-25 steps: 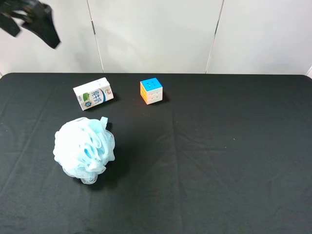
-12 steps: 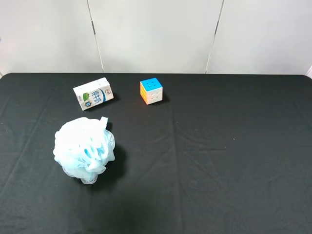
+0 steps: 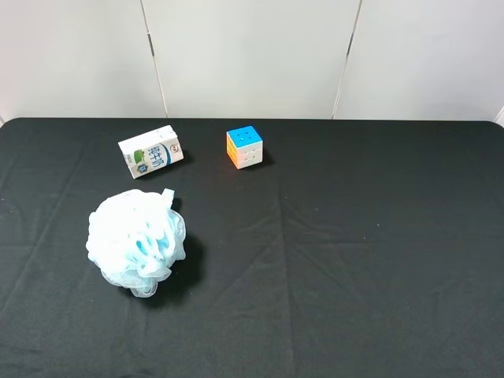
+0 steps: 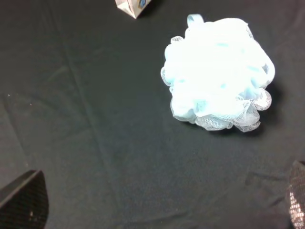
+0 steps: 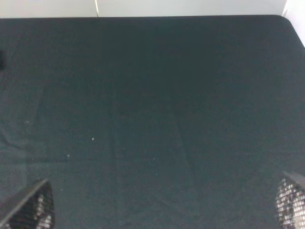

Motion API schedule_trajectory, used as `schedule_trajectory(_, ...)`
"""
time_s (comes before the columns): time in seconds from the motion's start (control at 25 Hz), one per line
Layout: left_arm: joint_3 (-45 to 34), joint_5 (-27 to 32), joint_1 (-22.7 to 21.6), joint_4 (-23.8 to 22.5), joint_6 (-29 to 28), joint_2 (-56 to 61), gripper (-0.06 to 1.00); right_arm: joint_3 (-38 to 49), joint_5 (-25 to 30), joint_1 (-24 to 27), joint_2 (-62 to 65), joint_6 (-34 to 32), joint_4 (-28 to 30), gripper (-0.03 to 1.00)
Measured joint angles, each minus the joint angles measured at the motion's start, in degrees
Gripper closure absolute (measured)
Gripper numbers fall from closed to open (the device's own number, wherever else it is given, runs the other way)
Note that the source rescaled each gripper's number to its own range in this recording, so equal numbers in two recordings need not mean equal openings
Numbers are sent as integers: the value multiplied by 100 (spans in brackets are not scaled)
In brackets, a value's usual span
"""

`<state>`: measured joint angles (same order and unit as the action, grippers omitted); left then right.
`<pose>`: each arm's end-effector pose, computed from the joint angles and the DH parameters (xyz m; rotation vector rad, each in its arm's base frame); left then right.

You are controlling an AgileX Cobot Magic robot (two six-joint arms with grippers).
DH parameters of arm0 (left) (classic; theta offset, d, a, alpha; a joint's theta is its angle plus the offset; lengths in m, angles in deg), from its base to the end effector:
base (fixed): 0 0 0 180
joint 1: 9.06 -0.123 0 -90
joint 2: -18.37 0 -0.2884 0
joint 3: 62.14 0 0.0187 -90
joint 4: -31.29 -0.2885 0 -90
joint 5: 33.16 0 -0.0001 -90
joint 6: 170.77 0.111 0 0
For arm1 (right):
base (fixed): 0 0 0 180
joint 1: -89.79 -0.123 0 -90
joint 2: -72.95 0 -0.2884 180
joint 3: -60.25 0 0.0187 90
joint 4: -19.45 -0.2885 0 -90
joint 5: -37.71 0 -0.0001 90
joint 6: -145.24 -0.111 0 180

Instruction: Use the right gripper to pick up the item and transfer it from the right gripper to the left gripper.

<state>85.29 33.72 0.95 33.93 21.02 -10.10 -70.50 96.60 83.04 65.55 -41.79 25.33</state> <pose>0.0753 -0.0181 0.3483 0.4249 2.1910 -0.0402 0.0454 -0.0044 0.2868 0.0073 2.0125 0.0309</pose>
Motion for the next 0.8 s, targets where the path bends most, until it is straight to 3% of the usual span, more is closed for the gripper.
schedule_trajectory(0.28, -1045, -6, 0, 0, -433, 1973, -6, 0, 0, 0, 0, 0, 0, -1)
schedule_trajectory(0.48, -1407, -25, 0, 16, -702, 2102, -6, 0, 0, 0, 0, 0, -12, -1)
schedule_trajectory(0.8, -1659, -584, 0, 10, -745, 2102, -5, 0, 0, 0, 0, 0, -19, -1)
